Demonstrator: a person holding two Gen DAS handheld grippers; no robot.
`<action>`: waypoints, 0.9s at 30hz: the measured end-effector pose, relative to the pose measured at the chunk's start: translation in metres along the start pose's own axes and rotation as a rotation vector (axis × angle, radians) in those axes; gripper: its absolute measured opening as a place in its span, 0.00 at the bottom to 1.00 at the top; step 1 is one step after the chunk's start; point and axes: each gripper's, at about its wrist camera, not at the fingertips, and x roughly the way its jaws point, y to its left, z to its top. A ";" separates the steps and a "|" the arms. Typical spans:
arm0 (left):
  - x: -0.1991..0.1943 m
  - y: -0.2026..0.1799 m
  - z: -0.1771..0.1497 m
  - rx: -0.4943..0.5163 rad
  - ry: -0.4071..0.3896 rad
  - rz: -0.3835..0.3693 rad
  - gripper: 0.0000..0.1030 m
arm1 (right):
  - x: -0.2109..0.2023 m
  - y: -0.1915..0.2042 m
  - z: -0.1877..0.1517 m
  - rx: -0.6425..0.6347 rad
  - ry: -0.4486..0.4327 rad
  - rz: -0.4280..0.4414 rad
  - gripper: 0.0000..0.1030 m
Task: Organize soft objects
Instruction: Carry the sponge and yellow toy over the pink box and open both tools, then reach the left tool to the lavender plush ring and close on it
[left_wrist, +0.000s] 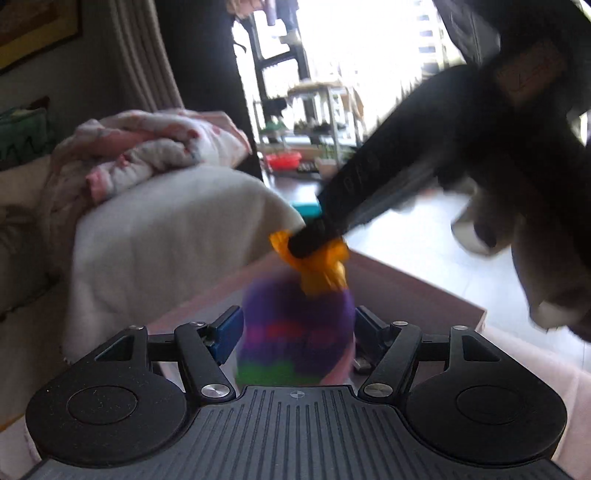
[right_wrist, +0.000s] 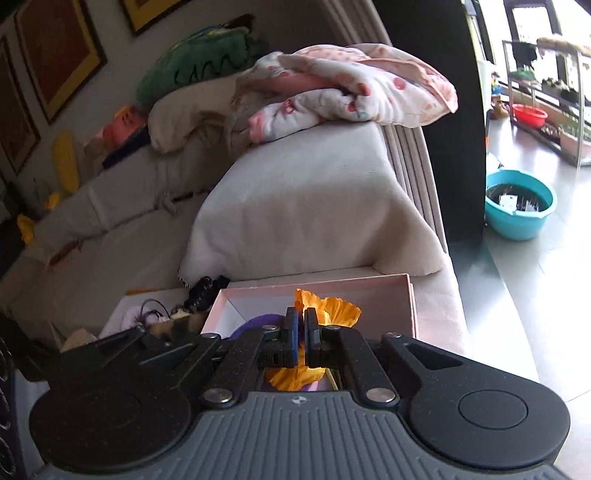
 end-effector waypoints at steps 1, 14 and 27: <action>-0.003 0.004 0.003 -0.012 -0.025 0.004 0.70 | 0.001 0.005 0.000 -0.022 0.005 -0.013 0.03; -0.093 0.106 -0.006 -0.313 -0.180 0.110 0.69 | -0.031 0.033 0.026 -0.063 -0.040 -0.007 0.58; -0.164 0.262 -0.066 -0.724 -0.024 0.179 0.67 | -0.024 0.133 0.065 -0.146 0.028 -0.025 0.58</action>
